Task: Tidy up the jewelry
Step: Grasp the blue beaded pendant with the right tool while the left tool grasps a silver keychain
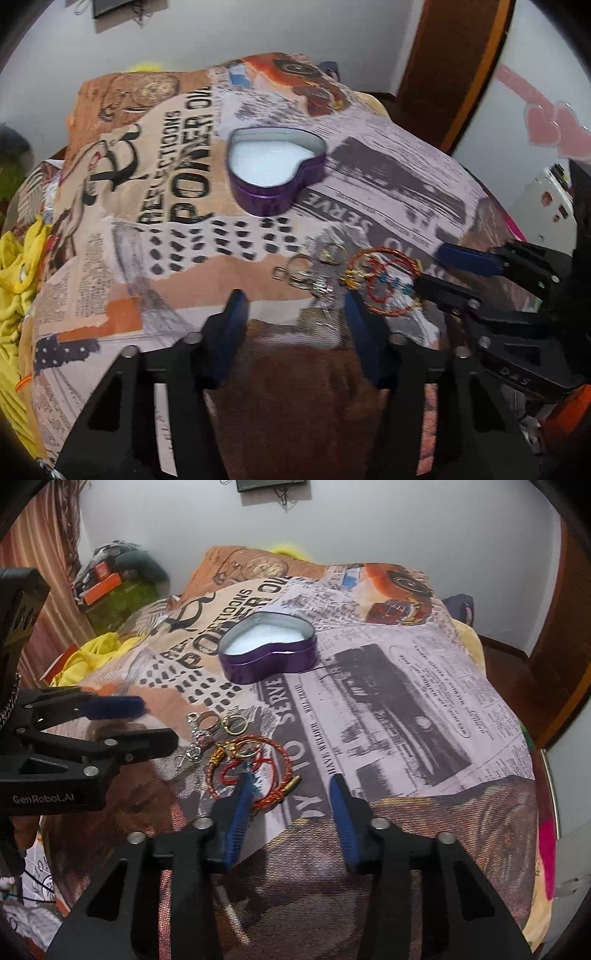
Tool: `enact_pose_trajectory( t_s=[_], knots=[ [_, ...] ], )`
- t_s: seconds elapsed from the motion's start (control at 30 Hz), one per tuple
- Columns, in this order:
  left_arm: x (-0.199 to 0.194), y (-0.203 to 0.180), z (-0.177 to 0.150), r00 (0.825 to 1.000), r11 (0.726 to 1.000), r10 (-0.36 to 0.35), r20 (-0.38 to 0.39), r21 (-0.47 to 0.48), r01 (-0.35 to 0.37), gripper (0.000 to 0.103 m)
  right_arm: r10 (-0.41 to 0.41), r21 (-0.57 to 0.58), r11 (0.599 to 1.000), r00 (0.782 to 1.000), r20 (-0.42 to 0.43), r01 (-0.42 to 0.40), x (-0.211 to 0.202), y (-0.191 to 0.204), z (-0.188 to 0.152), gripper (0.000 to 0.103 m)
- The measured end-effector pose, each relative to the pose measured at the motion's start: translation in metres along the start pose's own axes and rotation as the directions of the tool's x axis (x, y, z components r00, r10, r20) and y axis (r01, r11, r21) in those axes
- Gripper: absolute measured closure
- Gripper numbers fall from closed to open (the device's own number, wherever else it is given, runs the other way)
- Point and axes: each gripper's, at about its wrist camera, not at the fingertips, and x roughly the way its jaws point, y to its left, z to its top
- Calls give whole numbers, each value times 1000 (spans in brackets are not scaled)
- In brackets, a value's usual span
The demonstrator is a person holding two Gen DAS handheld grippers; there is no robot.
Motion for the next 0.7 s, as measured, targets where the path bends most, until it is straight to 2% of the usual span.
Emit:
enact_pose_trajectory(
  t_s=[0.07,0.13,0.4,0.47,0.53,0.7],
  knots=[
    [3,-5,-1,1000,1000,-14,-11,13,14,59,12,-7,1000,1000,7,-12,-2,2,1,72],
    [11,-8,-2,999,999,-26,-34,23,27,77,15,-16,1000,1000,17,-15,-4,4,2,73],
    [21,-8,-1,997,998,-61,-43,10,62,79,37,-27,999,999,21,-36,-5,6,3,76],
    [24,-9,0,997,998,-62,-40,16,63,82,46,-26,999,999,23,-45,-4,7,3,77],
    [25,-12,0,998,998,-57,-41,25,58,93,52,-27,998,998,22,-52,-4,8,4,79],
    [20,-12,-2,998,998,-53,-33,34,54,95,67,-36,997,998,16,-67,-3,12,6,82]
  ],
)
